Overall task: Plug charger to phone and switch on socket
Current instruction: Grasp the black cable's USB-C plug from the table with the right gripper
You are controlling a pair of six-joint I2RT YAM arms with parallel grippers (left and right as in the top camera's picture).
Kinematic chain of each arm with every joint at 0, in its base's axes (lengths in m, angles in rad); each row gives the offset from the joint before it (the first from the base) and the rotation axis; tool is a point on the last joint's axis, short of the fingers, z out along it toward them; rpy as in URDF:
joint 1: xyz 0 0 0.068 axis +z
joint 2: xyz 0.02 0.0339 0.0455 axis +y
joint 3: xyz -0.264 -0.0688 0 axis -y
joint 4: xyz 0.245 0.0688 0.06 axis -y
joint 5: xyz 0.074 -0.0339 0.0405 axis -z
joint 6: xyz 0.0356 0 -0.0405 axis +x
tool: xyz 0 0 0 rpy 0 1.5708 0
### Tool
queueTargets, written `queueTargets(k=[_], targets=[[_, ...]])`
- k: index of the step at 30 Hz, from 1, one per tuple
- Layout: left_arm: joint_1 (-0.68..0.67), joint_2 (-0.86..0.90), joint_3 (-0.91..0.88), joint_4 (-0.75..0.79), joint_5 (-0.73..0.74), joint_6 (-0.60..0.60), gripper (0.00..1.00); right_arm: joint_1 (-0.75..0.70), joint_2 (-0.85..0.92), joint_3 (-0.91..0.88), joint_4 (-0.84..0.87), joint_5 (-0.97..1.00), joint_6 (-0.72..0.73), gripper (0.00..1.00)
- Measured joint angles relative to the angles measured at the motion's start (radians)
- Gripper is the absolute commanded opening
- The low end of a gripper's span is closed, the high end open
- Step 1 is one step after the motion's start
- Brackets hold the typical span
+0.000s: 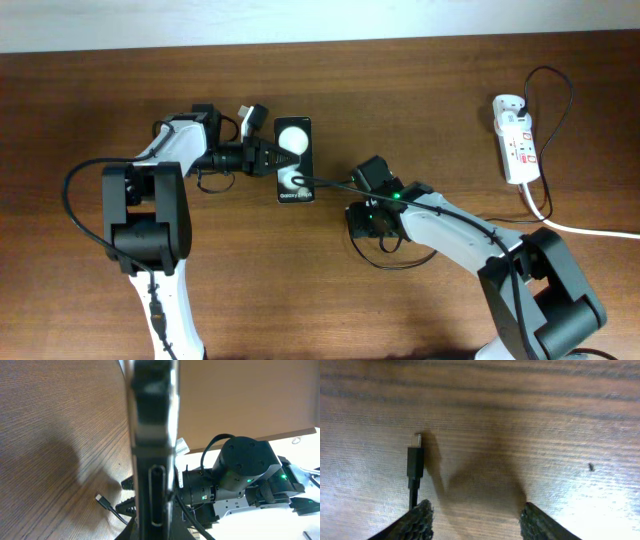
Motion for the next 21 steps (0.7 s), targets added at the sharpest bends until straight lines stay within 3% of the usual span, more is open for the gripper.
queueTargets(k=[3, 4, 5, 6, 8, 9, 21], targets=[[0.000, 0.000, 0.000, 0.000, 0.000, 0.000, 0.00, 0.000, 0.000, 0.029, -0.017, 0.005, -0.017, 0.67], [0.000, 0.000, 0.000, 0.000, 0.000, 0.000, 0.00, 0.000, 0.000, 0.058, -0.050, 0.005, -0.026, 0.81], [0.000, 0.000, 0.000, 0.000, 0.000, 0.000, 0.00, 0.000, 0.000, 0.093, -0.078, 0.005, -0.031, 0.86], [0.000, 0.000, 0.000, 0.000, -0.001, 0.000, 0.00, 0.000, 0.001, 0.145, -0.102, 0.002, -0.035, 0.73], [0.000, 0.000, 0.000, 0.000, 0.000, 0.000, 0.00, 0.000, 0.000, 0.203, -0.101, -0.026, -0.043, 0.36], [0.000, 0.000, 0.000, 0.001, 0.000, 0.000, 0.00, 0.000, 0.000, 0.210, -0.102, -0.036, -0.045, 0.30], [0.000, 0.000, 0.000, 0.000, 0.002, -0.008, 0.00, 0.086, 0.104, 0.211, -0.169, -0.071, -0.049, 0.29]])
